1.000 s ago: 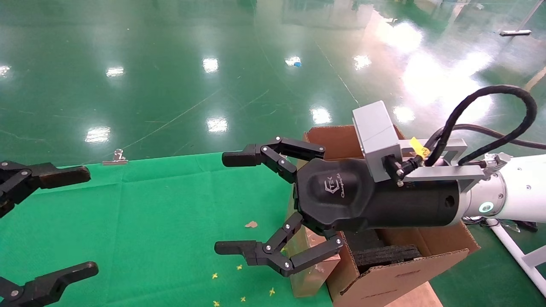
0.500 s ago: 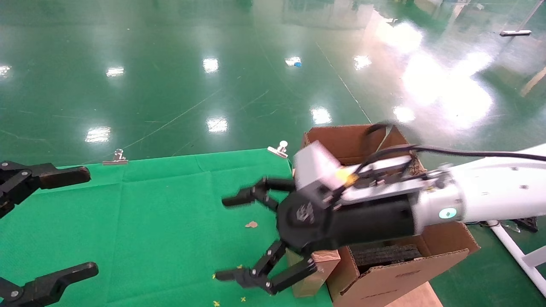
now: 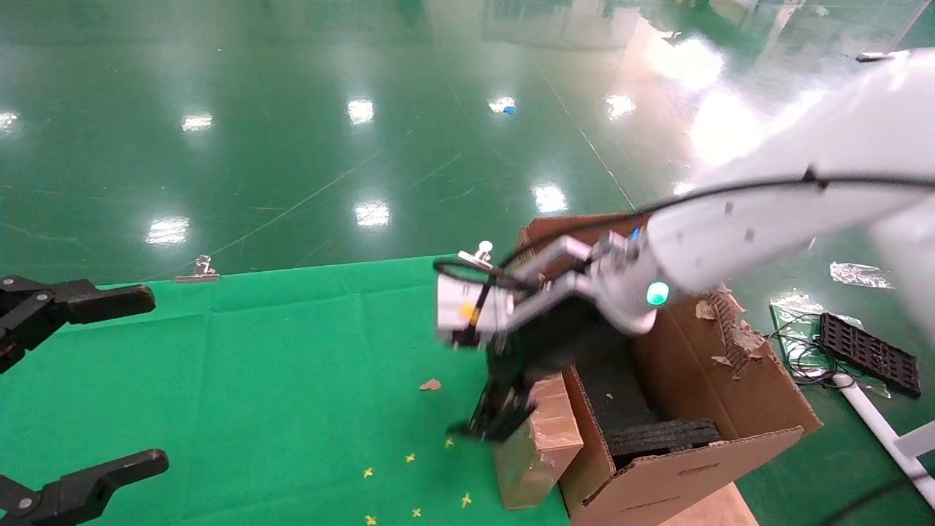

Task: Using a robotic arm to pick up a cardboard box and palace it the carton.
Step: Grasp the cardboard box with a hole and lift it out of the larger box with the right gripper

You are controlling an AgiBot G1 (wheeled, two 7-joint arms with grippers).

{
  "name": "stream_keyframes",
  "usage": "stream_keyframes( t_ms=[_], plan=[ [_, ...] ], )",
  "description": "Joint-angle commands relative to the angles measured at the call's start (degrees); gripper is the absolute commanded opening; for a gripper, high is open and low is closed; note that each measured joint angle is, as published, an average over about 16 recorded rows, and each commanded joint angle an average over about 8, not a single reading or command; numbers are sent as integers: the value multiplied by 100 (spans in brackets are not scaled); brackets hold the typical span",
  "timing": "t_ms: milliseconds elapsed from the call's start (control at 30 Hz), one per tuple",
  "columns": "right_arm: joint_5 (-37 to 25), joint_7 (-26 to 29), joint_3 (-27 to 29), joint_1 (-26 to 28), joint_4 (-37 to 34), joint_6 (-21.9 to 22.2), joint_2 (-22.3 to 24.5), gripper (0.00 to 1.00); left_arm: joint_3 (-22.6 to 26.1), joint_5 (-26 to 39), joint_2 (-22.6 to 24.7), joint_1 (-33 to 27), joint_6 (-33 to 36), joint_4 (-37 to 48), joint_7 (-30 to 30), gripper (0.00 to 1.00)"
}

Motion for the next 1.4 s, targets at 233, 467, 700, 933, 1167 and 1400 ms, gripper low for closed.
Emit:
stream_keyframes(
  t_ms=[233,467,700,933,1167,1400],
  plan=[
    [-280,367,-1661,1485,5,-60,-12,100,4,-2,-1,-1,-1,0,2,100],
    [-155,641,-2889,2324,19,21,-37,100,7,-4,-3,-1,-3,0,3,100],
    [188,683,-3564,2594,31,116,-178,100,10,-7,-4,-2,-4,0,5,100],
    [383,717,-3936,2715,34,207,-292,100,13,-9,-5,-3,-5,0,6,100],
    [426,804,-4145,2799,26,300,-326,100,16,-11,-6,-3,-7,0,8,100],
    [487,1326,-4215,2947,-43,357,-216,100,18,-13,-8,-4,-8,0,9,100]
  ],
)
